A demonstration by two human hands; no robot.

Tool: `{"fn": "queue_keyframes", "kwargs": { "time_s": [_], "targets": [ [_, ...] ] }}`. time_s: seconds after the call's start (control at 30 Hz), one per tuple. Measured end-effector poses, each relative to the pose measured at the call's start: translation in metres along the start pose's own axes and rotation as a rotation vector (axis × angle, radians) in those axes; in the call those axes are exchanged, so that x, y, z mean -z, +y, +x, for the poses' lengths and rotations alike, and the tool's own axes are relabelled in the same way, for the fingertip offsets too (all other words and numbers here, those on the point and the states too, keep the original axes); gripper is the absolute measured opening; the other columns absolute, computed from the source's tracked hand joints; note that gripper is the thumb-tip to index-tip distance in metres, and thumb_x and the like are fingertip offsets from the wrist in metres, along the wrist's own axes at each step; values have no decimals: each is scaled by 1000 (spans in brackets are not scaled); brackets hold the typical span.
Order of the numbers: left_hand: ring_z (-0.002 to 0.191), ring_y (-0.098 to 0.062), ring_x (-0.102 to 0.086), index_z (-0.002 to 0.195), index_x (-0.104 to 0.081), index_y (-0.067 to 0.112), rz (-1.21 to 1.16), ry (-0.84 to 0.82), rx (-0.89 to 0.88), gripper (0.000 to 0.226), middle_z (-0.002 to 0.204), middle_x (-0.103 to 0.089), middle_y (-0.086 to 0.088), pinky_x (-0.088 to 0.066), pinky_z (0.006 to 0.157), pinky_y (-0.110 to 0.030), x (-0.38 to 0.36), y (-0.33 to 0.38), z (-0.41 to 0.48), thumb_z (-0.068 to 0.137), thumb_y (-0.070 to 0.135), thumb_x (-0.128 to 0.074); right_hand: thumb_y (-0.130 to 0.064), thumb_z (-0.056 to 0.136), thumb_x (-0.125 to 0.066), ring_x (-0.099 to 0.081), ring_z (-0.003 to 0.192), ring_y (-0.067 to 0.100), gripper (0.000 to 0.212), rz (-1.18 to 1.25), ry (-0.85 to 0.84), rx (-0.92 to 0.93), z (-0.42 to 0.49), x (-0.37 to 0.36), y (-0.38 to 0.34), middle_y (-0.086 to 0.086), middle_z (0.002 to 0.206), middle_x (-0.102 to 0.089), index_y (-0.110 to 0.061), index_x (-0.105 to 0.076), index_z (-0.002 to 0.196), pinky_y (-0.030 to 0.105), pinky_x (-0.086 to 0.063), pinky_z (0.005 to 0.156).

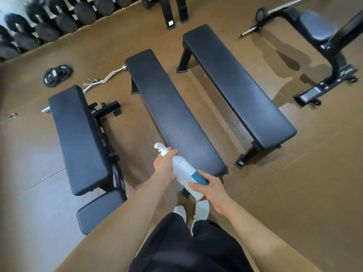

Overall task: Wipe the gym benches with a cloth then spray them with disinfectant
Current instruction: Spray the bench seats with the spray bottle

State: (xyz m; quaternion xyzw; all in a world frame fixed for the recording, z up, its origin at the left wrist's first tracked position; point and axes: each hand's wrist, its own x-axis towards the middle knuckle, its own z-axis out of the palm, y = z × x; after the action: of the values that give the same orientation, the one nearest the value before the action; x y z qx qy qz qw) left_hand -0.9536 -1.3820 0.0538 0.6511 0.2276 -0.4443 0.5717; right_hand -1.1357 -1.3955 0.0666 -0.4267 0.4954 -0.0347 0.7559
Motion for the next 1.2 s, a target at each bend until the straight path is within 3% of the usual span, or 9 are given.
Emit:
{"fn": "queue_keyframes", "kwargs": {
  "time_s": [0.07, 0.2, 0.37, 0.53, 0.67, 0.83, 0.9, 1.07, 1.2],
  "targets": [
    [70, -20, -65, 113, -73, 14, -12, -2, 12, 39, 83, -70, -6, -57, 69, -34, 5, -9, -5, 76, 8, -82, -22, 84, -83, -61, 108, 21, 41, -31, 17, 13, -8, 2, 9, -6, 121, -59, -43, -62, 112, 44, -63, 82],
    [82, -21, -69, 121, -66, 19, -10, -165, -14, 40, 94, -74, -5, -58, 77, -37, 17, -22, -15, 85, 11, -80, -26, 83, -83, -60, 112, 19, 53, -27, 76, 22, -24, -4, 28, -4, 129, -57, -37, -57, 128, 32, -64, 78],
    [82, -21, -66, 100, -68, 21, 58, -209, 41, 22, 91, -71, -7, -59, 82, -41, 30, -35, -26, 84, 11, -80, -29, 84, -82, -57, 116, 18, 64, -83, 202, 18, -46, -16, 53, -8, 133, -54, -30, -52, 141, 17, -58, 67],
    [78, -22, -67, 96, -72, 22, 47, -93, 138, 22, 95, -72, -8, -59, 82, -39, 47, -65, -32, 78, 14, -82, -30, 81, -85, -61, 118, 22, 62, -95, 177, -43, -62, -5, 74, -2, 134, -58, -33, -57, 136, 38, -63, 84],
    [81, -20, -68, 106, -66, 23, 11, -180, 120, 27, 100, -72, -7, -60, 87, -41, 64, -89, -37, 85, 15, -82, -33, 81, -85, -61, 117, 24, 64, -129, 152, -116, -74, -3, 88, -1, 135, -55, -33, -54, 137, 35, -64, 79],
    [94, -24, -68, 123, -63, 18, 110, -36, 131, 45, 109, -69, -9, -59, 94, -48, 82, -121, -46, 83, 25, -84, -31, 83, -83, -60, 112, 22, 63, -200, 124, -179, -86, 8, 107, -3, 133, -54, -32, -52, 138, 39, -64, 80],
    [92, -22, -65, 125, -57, 20, 147, 44, 182, 46, 107, -65, -6, -59, 90, -44, 78, -133, -55, 86, 29, -81, -30, 83, -84, -60, 112, 22, 63, -222, 103, -200, -92, 20, 115, -5, 131, -54, -33, -52, 137, 40, -64, 83],
    [88, -20, -62, 132, -49, 20, 255, 91, 230, 52, 104, -59, -5, -51, 60, -30, 40, -164, -85, 90, 32, -76, -29, 80, -86, -58, 116, 23, 68, -216, 61, -195, -105, 78, 131, -5, 134, -53, -36, -51, 138, 42, -63, 85],
    [87, -20, -61, 134, -49, 22, 231, 41, 155, 51, 103, -59, -4, -50, 58, -30, -19, -194, -106, 91, 24, -76, -30, 82, -84, -57, 117, 22, 64, -178, 65, -181, -109, 142, 128, -6, 134, -52, -39, -48, 133, 39, -63, 85]
  ]
}}
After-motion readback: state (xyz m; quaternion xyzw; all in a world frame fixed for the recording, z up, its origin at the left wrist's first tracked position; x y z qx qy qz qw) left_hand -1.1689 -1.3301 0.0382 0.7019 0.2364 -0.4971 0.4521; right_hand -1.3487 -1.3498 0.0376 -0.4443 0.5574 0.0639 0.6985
